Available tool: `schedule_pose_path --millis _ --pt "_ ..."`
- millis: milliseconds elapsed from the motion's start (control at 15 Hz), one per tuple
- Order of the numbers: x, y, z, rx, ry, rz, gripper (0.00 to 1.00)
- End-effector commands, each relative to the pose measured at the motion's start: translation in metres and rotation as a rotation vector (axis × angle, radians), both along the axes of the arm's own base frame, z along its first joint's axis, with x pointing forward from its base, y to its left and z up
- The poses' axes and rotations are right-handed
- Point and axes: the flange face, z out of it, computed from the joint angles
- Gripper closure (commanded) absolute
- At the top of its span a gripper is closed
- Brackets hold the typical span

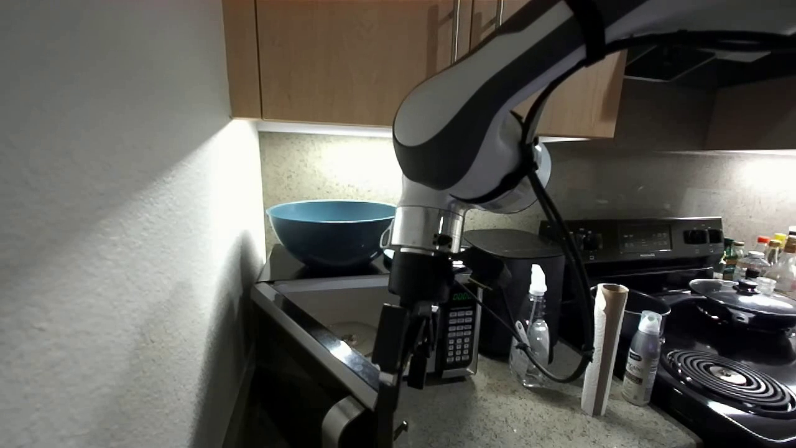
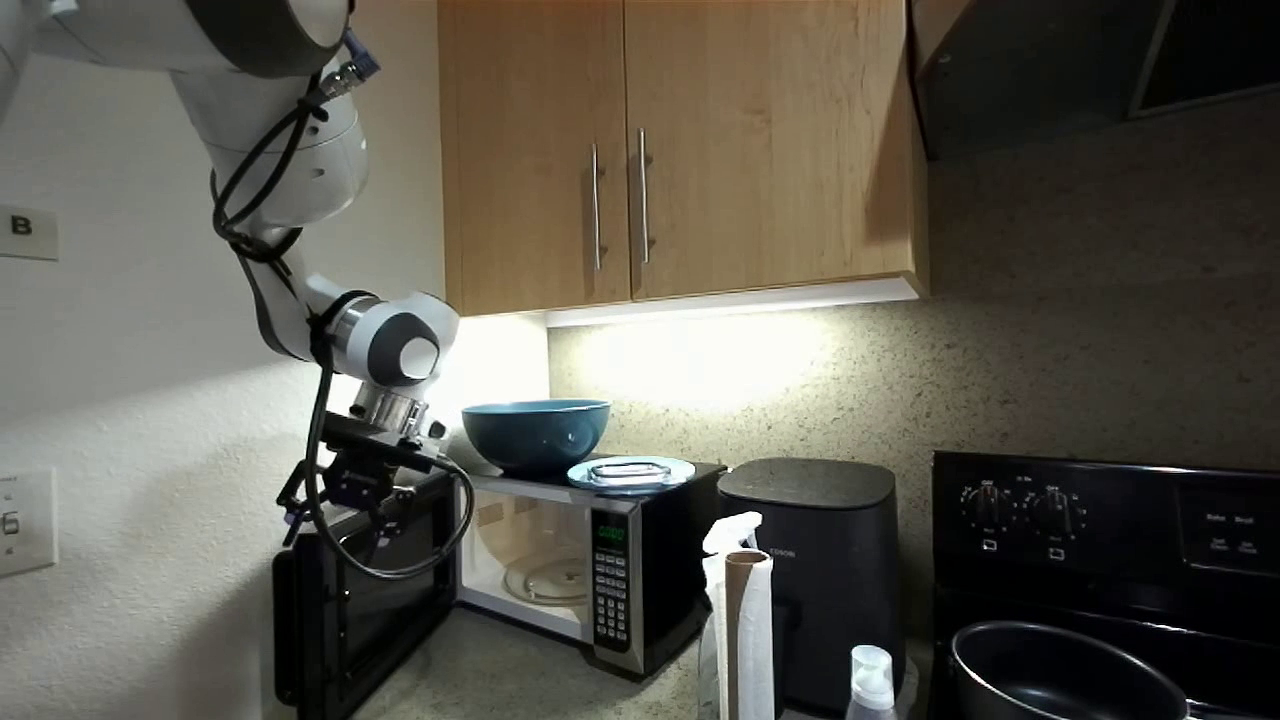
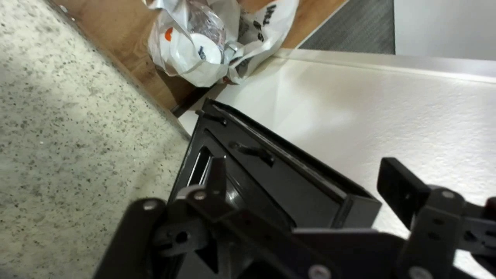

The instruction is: Close the microwave door

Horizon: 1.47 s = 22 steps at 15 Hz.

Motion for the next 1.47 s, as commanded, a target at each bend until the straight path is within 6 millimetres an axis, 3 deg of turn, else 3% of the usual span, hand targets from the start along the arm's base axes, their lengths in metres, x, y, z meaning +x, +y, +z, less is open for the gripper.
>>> schedule_pose_path --millis 0,400,867,933,1200,1400 --pt "0.013 -0.012 -0.019 -0.144 -0.124 0.017 0.00" --pt "0.023 -0.029 -0.011 -0.225 -0.279 -0.017 0.00" --pt "0.027 -0.051 0.009 -0.169 -0.293 -0.115 0.00" --pt "0.013 -0.056 -0.010 -0.231 -0.227 -0.011 0.00" --pt "0.014 -0.061 -0.009 -0.224 -0.222 -0.030 0.00" --pt "-0.012 -0.090 -0.010 -0.272 -0.215 -0.077 0.00"
